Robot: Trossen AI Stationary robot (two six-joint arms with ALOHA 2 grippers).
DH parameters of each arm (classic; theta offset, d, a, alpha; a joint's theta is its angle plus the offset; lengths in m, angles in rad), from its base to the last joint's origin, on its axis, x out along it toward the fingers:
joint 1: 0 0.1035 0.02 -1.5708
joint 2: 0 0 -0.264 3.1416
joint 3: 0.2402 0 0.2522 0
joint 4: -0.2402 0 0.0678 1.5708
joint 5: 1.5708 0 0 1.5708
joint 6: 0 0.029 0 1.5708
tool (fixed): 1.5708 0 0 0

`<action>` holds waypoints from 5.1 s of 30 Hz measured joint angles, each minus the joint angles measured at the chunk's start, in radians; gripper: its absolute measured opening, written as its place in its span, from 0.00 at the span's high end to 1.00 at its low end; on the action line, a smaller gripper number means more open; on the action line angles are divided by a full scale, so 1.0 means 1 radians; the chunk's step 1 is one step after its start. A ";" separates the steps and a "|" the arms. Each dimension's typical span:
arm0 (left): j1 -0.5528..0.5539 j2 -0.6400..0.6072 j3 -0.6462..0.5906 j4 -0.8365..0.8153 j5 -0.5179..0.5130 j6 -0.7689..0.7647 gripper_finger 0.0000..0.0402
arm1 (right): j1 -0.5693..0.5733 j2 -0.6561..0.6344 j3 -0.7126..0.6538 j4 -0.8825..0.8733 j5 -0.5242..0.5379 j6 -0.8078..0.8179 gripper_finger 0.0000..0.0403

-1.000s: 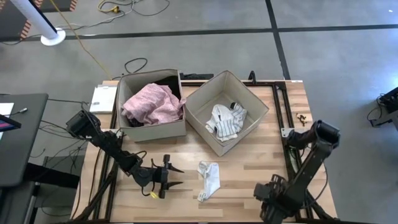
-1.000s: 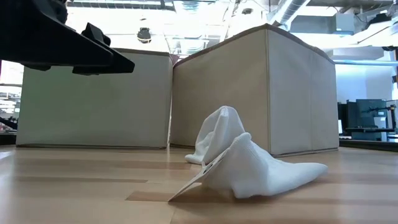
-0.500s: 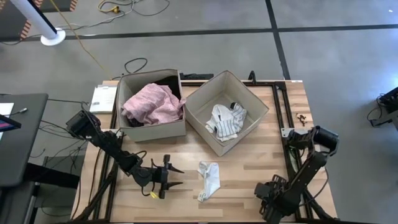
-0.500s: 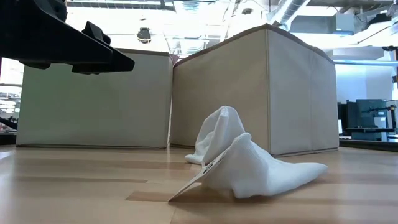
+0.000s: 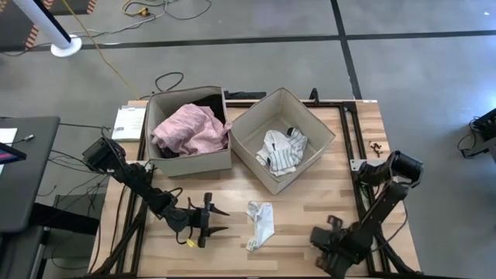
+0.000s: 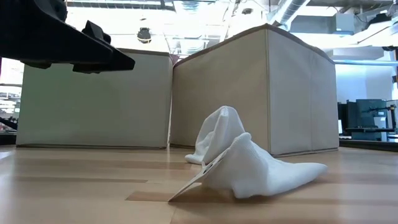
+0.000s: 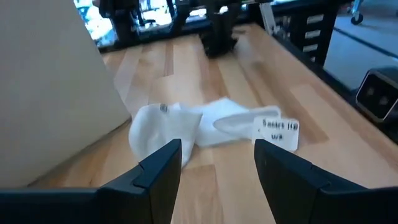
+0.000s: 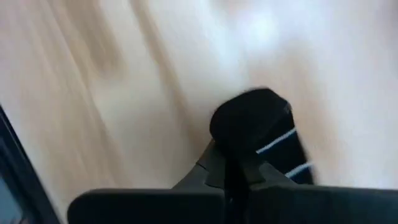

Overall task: Sort clothes
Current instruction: Put the black sock into the left laundry organizer

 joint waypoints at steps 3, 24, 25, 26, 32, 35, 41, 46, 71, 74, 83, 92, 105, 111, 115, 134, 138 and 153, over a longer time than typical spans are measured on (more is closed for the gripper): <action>0.000 -0.001 0.000 0.054 0.001 0.037 0.51 | -0.038 -0.050 0.027 0.007 0.142 -0.101 0.99; 0.131 -0.002 0.158 0.214 0.346 0.195 0.44 | -0.351 -0.207 0.169 0.538 0.231 -1.236 1.00; 0.143 -0.002 0.165 0.211 0.371 0.179 0.42 | -0.358 -0.208 0.179 0.546 0.214 -1.267 1.00; 0.156 -0.002 0.173 0.204 0.392 0.165 0.41 | -0.365 -0.208 0.187 0.555 0.199 -1.293 1.00; 0.202 -0.002 0.198 0.196 0.413 0.132 0.37 | -0.395 -0.208 0.216 0.603 0.125 -1.413 1.00; 0.213 -0.002 0.211 0.195 0.418 0.132 0.37 | -0.404 -0.208 0.224 0.602 0.115 -1.439 1.00; 0.237 -0.002 0.269 0.080 0.536 0.108 0.37 | -0.409 -0.208 0.230 0.632 0.105 -1.501 1.00; 0.238 -0.002 0.310 0.001 0.566 0.126 0.48 | -0.423 -0.208 0.230 0.652 0.089 -1.537 1.00; 0.235 -0.065 0.309 -0.152 0.524 0.245 1.00 | -0.396 -0.208 0.230 0.537 0.153 -1.404 0.91; 0.235 -0.126 0.309 -0.232 0.484 0.272 1.00 | -0.380 -0.208 0.230 0.517 0.190 -1.395 0.82; 0.235 -0.376 0.381 -0.646 0.254 0.359 1.00 | -0.366 -0.208 0.230 0.406 0.201 -1.272 0.51; 0.293 -0.561 0.491 -1.030 -0.013 0.394 1.00 | -0.365 -0.184 0.202 0.348 0.202 -1.141 0.41; 0.650 -0.740 0.505 -1.281 -0.163 0.407 1.00 | -0.352 -0.006 0.200 0.363 0.201 -1.070 0.44; 0.874 -0.752 0.505 -1.363 -0.163 0.447 1.00 | -0.341 0.041 0.200 0.378 0.201 -1.027 0.44; 1.015 -0.742 0.505 -1.422 -0.139 0.463 1.00 | -0.333 0.039 0.199 0.399 0.206 -1.019 0.44; 1.565 -0.547 0.476 -1.510 0.275 0.400 1.00 | -0.314 0.039 0.173 0.469 0.262 -0.968 0.44; 1.619 -0.487 0.476 -1.526 0.373 0.355 0.96 | -0.323 0.039 0.113 0.552 0.263 -0.968 0.44; 1.635 -0.536 0.476 -1.554 0.516 0.288 0.55 | -0.404 0.039 -0.127 0.786 0.220 -0.848 0.44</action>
